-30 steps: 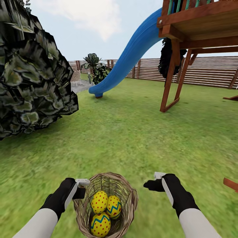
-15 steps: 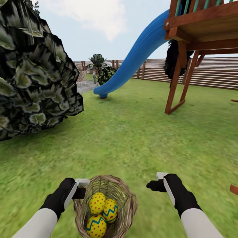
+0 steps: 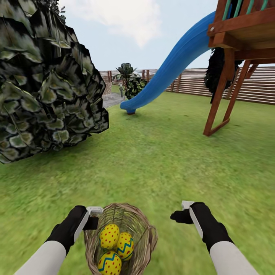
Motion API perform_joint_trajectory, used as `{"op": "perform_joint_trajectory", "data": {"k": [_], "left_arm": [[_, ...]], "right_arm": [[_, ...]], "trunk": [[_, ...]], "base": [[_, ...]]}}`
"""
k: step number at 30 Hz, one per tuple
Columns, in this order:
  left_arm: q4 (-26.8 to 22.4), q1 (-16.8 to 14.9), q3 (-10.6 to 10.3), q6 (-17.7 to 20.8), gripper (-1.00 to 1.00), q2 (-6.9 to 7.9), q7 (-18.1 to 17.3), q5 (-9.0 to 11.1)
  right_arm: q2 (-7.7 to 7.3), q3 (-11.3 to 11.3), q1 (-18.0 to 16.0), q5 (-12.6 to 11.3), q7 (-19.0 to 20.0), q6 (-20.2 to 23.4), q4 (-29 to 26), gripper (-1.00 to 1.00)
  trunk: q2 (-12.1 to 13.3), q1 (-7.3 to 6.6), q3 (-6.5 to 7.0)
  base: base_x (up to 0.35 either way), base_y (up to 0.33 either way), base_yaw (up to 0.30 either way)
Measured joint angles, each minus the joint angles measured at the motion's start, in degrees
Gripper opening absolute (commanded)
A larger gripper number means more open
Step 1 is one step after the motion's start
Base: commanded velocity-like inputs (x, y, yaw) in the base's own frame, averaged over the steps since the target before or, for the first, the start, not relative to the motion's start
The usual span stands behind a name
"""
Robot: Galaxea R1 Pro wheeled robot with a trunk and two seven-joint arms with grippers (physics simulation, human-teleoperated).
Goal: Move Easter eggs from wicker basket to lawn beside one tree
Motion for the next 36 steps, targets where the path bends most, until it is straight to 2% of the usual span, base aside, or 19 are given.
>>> {"op": "perform_joint_trajectory", "data": {"k": [3,7,8,9,10,11,12,15,16,17,18,20,21,24,28,31,36], "left_arm": [[-0.01,0.00,0.01,-0.03,-1.00,0.00,0.00,0.70],[0.07,0.00,0.11,-0.02,-1.00,0.20,-0.02,0.30],[0.07,-0.01,0.83,-0.03,-1.00,0.21,-0.03,0.33],[0.96,0.03,3.10,-0.08,-1.00,0.25,-0.06,0.48],[3.56,0.01,4.38,-0.70,-1.00,0.24,-0.09,0.59],[6.79,0.10,4.88,-3.02,-1.00,0.29,-0.12,0.71],[7.77,0.08,5.09,-4.36,-1.00,0.29,-0.11,0.39],[6.58,0.08,5.53,-5.04,-1.00,0.32,-2.19,-0.21],[6.54,0.07,6.17,-5.09,-1.00,0.50,-4.23,0.37],[6.44,0.02,6.79,-5.07,-1.00,1.26,-5.42,2.53],[6.42,0.02,7.03,-5.07,-1.00,1.68,-5.74,2.62],[6.47,0.08,6.84,-5.16,-1.00,1.90,-5.50,-0.87],[6.49,0.06,6.86,-5.22,-1.00,1.92,-5.50,-1.32],[6.38,0.06,8.39,-5.18,-1.00,1.90,-5.83,1.49],[6.43,0.05,8.56,-5.22,-1.00,1.91,-5.61,-0.24],[6.41,0.06,8.63,-5.20,-1.00,1.90,-5.74,0.81],[6.42,0.05,8.52,-5.12,-1.00,1.80,-5.70,0.43]], "right_arm": [[-0.20,-0.05,-0.01,0.03,-0.08,0.00,-0.19,1.00],[-0.43,-0.09,0.00,0.01,-0.97,-0.09,-0.21,1.00],[-0.44,-0.09,-0.01,0.00,-1.24,-0.09,-0.20,1.00],[-0.73,-0.10,-0.01,0.03,-1.47,-0.09,-0.26,1.00],[-1.09,-0.09,-0.01,0.04,-1.58,-0.09,-0.22,1.00],[-1.19,-0.11,0.00,0.02,-1.60,-0.12,-0.17,1.00],[-1.23,-0.10,-0.01,0.00,-1.61,-0.16,-0.08,1.00],[-1.72,-0.09,0.01,-0.10,-1.61,-0.81,0.17,1.00],[-2.08,-0.09,0.03,-0.13,-1.63,-1.01,0.21,1.00],[-2.27,-0.09,0.04,-0.23,-1.65,-1.16,0.30,1.00],[-2.39,-0.08,0.03,0.34,-1.66,-1.82,1.16,1.00],[-2.40,-0.05,0.04,2.34,-1.72,-5.19,4.10,1.00],[-2.33,-0.05,0.05,2.78,-1.70,-6.23,4.87,1.00],[-2.29,-0.04,0.06,2.95,-1.69,-6.68,5.18,1.00],[-2.29,-0.04,0.02,2.96,-1.69,-6.69,5.21,1.00],[-2.29,-0.04,0.03,2.96,-1.69,-6.70,5.25,1.00],[-2.29,-0.04,0.07,2.89,-1.69,-6.77,5.26,1.00]], "trunk": [[1.20,-0.66,0.54],[2.81,-1.54,1.26],[3.21,-1.76,1.44],[3.61,-1.98,1.61],[4.01,-2.20,1.80],[4.42,-2.41,1.97],[4.82,-2.63,2.15],[6.02,-3.29,2.69],[6.42,-3.51,2.87],[6.82,-3.74,3.06],[7.22,-3.96,3.24],[8.02,-4.39,3.59],[8.42,-4.61,3.77],[9.63,-5.27,4.31],[11.23,-6.15,5.02],[12.43,-6.81,5.57],[14.44,-7.91,6.46]], "base": [[0.000,0.000,0.291],[0.000,0.000,0.291],[0.000,0.000,0.291],[0.000,0.000,0.291],[0.000,0.000,0.291],[0.000,0.000,0.291],[0.000,0.000,0.291],[0.000,0.000,0.291],[0.000,0.000,0.291],[0.000,0.000,0.291],[0.000,0.000,0.291],[0.000,0.000,0.291],[0.000,0.000,0.291],[0.000,0.000,0.291],[0.000,0.000,0.291],[0.000,0.000,0.291],[0.000,0.000,0.291]]}}
